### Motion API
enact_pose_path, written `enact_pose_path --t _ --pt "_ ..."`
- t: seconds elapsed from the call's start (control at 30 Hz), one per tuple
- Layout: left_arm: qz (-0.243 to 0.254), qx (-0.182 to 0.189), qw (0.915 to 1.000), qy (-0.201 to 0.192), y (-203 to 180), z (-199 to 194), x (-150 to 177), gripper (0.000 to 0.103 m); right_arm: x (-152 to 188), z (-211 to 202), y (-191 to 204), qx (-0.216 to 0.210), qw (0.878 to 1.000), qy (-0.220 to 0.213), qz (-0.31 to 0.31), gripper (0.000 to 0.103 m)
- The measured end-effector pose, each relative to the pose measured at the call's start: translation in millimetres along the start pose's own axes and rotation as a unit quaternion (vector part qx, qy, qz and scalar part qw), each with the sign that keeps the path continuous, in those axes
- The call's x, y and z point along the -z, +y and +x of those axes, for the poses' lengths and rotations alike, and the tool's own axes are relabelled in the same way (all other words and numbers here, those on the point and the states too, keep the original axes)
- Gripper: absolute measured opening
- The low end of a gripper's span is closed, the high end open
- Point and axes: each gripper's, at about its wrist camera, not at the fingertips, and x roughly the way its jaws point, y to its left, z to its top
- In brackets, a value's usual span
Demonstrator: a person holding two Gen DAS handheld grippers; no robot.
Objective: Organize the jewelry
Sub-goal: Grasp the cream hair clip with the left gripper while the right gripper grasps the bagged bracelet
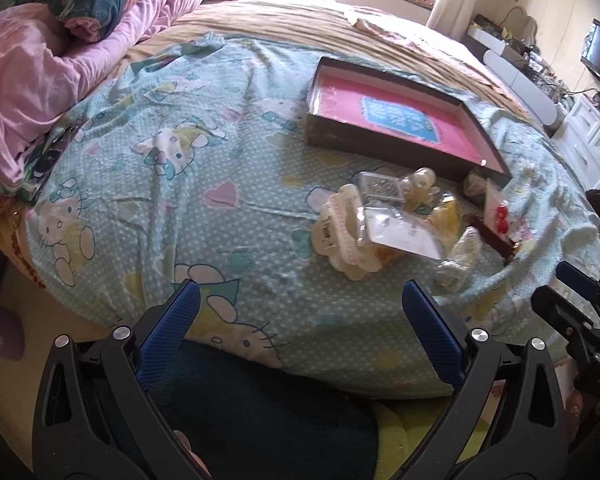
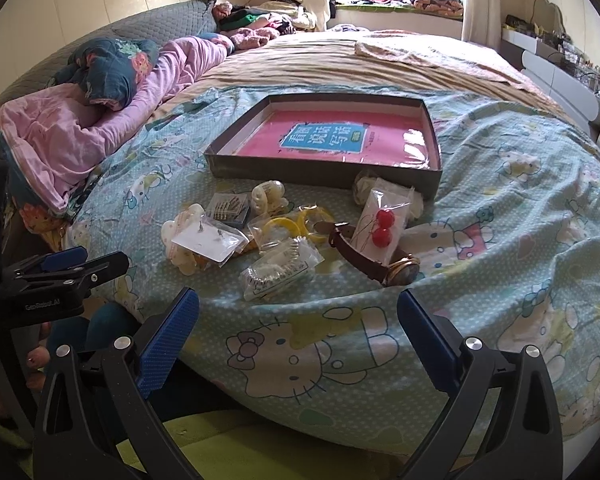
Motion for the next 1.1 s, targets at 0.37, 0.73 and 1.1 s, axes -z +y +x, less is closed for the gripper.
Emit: enact_pose_path --t 0.37,0.73,1.1 --pt "0.005 0.029 0.9990 0.032 7.4 38.6 -6.5 0.094 -1.4 27.2 -2.1 -0.010 0.999 0.032 -0.001 0.099" --pt "0.003 0.082 0.9956 0.046 -3.9 63.0 -18.3 0.068 -1.1 44.1 -12.4 -0.013 0.999 0.051 0.014 0.099" --pt "-0.022 0.092 0.9946 0.042 5.6 71.5 -29.8 0.049 -7.6 68.5 -13.6 -0.047 0.994 0.083 0.043 0.099"
